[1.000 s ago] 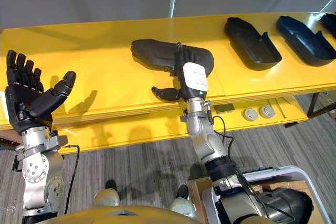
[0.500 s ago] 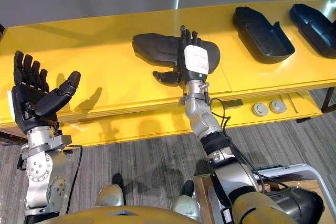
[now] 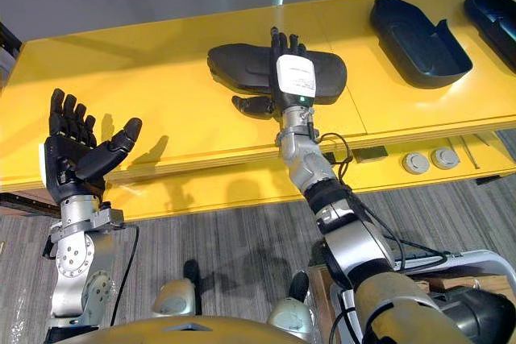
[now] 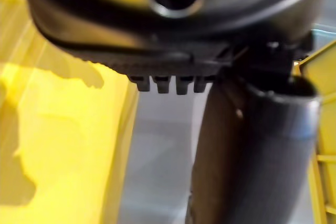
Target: Walk over and take three plastic housings, then place them on the shelf
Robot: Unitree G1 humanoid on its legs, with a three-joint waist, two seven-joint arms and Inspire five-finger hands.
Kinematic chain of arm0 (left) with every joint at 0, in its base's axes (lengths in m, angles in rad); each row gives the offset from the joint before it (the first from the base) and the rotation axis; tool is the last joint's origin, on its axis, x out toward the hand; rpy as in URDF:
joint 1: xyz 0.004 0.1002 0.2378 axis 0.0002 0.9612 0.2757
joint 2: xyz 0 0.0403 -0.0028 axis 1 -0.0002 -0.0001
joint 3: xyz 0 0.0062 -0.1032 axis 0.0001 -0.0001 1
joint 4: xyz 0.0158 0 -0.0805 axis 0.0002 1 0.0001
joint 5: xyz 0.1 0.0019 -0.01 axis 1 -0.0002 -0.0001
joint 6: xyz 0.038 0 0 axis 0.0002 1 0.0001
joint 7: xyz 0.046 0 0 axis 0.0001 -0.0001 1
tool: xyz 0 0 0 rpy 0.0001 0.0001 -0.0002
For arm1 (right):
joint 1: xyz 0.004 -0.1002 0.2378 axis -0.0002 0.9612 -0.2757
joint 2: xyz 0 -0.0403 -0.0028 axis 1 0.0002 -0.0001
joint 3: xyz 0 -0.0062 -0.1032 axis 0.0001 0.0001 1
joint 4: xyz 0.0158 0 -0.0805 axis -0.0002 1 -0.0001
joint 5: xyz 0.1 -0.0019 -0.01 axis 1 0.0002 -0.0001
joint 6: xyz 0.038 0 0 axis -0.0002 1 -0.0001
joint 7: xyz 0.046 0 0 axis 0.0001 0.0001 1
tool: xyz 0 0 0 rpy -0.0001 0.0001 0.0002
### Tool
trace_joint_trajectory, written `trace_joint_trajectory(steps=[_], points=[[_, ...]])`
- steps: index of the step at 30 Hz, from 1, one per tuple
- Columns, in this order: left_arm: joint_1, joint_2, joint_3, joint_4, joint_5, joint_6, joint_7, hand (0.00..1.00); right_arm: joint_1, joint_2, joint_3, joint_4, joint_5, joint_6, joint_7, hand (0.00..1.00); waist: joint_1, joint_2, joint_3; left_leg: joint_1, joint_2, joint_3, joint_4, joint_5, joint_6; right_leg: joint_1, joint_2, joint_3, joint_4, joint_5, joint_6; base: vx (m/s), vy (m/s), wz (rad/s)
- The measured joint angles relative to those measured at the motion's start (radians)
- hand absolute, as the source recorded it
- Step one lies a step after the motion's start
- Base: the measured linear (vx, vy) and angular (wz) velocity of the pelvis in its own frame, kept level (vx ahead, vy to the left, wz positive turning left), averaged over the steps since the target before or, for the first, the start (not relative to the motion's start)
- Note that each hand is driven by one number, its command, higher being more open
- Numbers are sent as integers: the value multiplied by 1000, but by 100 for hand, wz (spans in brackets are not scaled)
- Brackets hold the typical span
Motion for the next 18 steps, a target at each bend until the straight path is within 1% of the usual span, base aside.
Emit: trace_joint_trajectory(steps=[2,7,10,12,18], points=[[0,0,0,0,0,0,1,100,-7,-11,14,2,0,0,-1,0,9,1,0,0,0,-1,0,0,0,0,0,0,0,0,0,0,0,0],[0,2,-1,34,-1,0,2,100,-34,-14,47,40,-4,-5,-12,0,12,4,2,0,0,-2,1,0,0,0,0,0,0,0,0,0,0,0],[1,3,-9,38,-2,0,2,100,-48,-25,70,41,-43,-6,-47,0,18,6,3,-1,0,-2,1,0,0,1,-1,-1,0,0,0,0,0,0],[1,3,-11,38,-2,0,1,100,-78,-33,82,42,-42,-14,-71,0,21,8,4,-1,-1,-2,0,0,0,0,-1,-1,0,0,0,0,0,0],[0,6,-12,38,-2,0,0,100,-115,-46,88,45,-44,-33,-100,0,27,9,5,-1,-1,-2,0,0,0,0,-1,-1,0,0,0,0,0,0]])
